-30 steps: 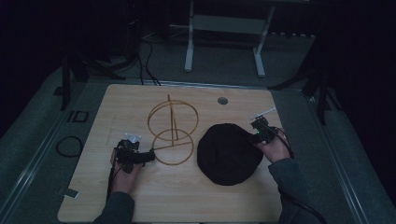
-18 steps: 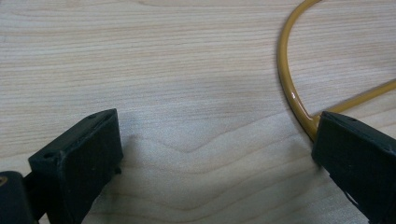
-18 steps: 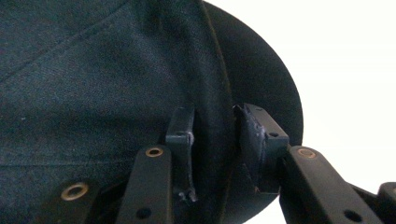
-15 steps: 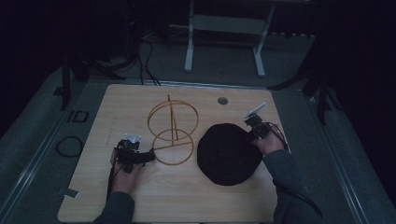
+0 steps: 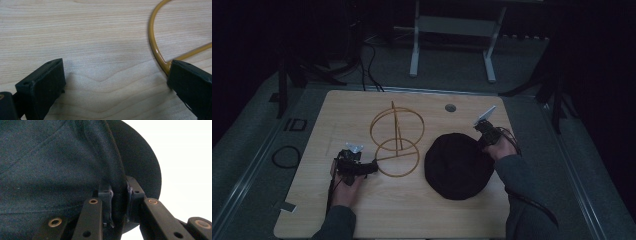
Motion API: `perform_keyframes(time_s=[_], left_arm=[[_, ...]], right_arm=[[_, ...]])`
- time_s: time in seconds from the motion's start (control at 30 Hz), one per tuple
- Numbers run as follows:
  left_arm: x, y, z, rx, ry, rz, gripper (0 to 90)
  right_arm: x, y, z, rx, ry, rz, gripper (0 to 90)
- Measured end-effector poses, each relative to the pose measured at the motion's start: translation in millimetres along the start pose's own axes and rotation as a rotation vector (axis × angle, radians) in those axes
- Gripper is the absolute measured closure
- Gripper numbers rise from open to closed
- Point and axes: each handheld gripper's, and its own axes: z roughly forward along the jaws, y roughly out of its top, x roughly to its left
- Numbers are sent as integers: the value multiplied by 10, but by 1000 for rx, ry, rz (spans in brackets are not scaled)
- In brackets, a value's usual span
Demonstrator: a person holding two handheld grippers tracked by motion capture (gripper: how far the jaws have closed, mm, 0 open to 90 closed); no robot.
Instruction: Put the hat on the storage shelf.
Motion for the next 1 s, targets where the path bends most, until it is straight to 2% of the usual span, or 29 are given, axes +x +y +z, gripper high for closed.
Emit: perform_keyframes(time_s=[0.3,0.73,1.0], left_arm=[[0,0,0,0,1,0,12],[0,0,0,0,0,0,12],[1,0,-2,2,1,2,12]], right_arm=[[-67,5,-136,5,14,-7,781],[-202,38,-317,-20,116,67,780],[-260,75,-549,-40,136,74,780]])
